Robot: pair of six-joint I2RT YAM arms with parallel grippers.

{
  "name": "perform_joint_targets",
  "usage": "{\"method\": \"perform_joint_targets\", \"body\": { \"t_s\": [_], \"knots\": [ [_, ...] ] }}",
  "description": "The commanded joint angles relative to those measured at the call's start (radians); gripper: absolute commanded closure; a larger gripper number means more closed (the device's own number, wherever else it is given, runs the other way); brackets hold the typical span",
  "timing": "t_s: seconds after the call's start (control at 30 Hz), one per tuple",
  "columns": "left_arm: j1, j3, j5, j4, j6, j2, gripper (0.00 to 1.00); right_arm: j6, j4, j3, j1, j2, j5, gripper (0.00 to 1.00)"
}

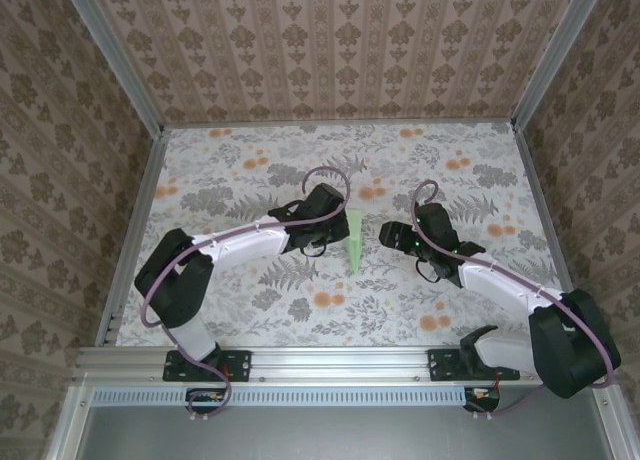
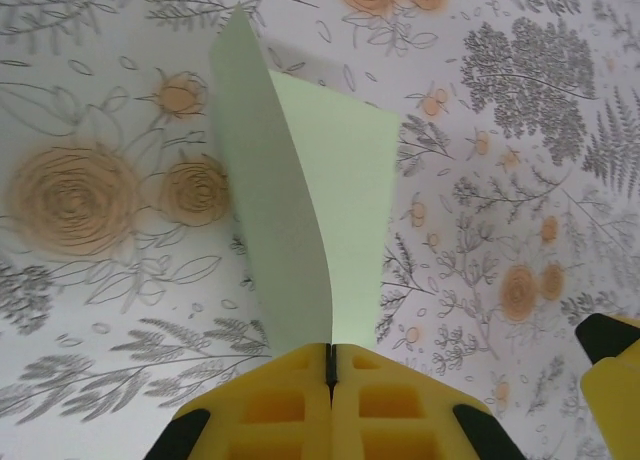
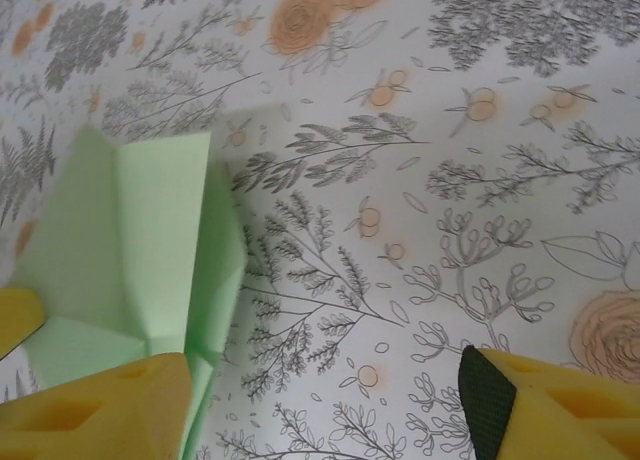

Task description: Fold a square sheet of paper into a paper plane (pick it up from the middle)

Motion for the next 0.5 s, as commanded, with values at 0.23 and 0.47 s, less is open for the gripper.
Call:
{"method": "perform_joint_targets", "body": {
  "t_s": [0.23, 0.47],
  "knots": [
    [0.028, -0.178, 0.101, 0.250, -0.039, 0.015, 1.00, -0.042, 0.051, 0.064, 0.033, 0.100, -0.257, 0.64],
    [0.043, -0.281, 0.114, 0.339, -0.062, -0.006, 1.00, 0.003, -0.024, 0.126, 0.170, 0.151, -0.176, 0.67]
  ]
}}
